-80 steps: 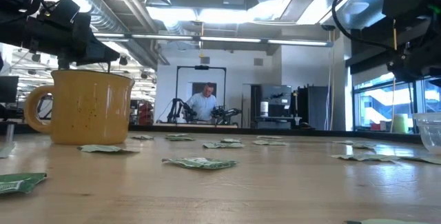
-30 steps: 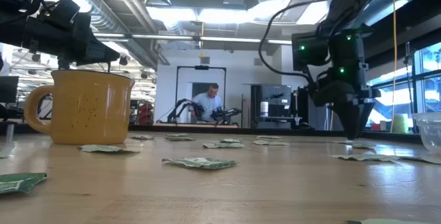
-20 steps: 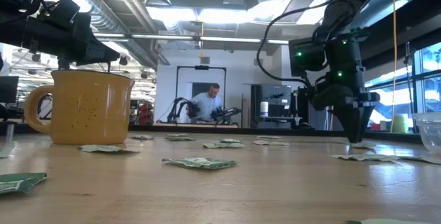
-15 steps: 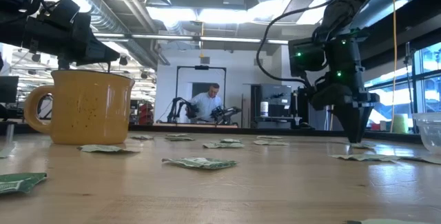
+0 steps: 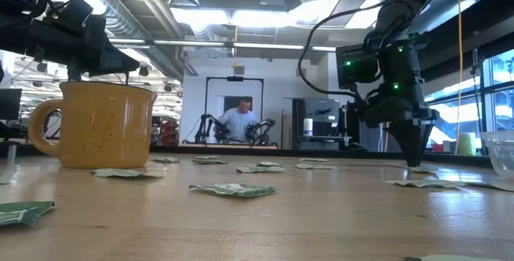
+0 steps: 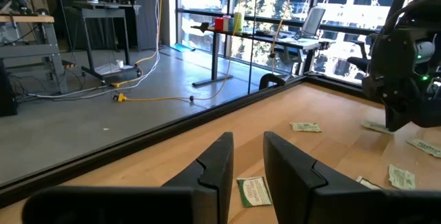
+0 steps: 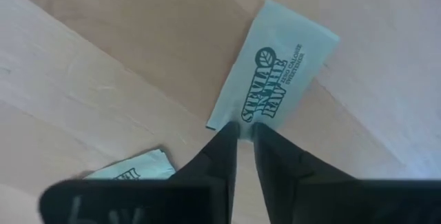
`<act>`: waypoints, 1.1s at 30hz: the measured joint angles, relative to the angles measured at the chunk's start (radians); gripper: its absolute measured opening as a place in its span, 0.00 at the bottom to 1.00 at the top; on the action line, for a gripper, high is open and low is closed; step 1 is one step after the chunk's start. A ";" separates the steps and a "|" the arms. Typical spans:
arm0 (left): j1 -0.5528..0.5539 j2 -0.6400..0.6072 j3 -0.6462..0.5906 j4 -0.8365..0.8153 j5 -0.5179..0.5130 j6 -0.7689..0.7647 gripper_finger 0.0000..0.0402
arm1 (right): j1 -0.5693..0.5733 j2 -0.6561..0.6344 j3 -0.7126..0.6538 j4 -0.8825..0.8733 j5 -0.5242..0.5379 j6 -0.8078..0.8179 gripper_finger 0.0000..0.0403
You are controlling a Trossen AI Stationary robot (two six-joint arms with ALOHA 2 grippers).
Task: Pick and place Stevia / Truvia into bins
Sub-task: Put the green stevia packet into the transparent container
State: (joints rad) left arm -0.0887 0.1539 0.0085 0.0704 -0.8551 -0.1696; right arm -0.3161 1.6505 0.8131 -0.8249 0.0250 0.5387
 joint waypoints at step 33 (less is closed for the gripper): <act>0.000 0.000 0.000 0.000 0.000 0.000 0.19 | 0.108 0.006 0.213 -0.293 0.037 -0.046 0.00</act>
State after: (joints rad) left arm -0.0887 0.1539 0.0082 0.0704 -0.8551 -0.1692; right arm -0.2083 1.6561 1.0263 -1.1179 0.0623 0.4927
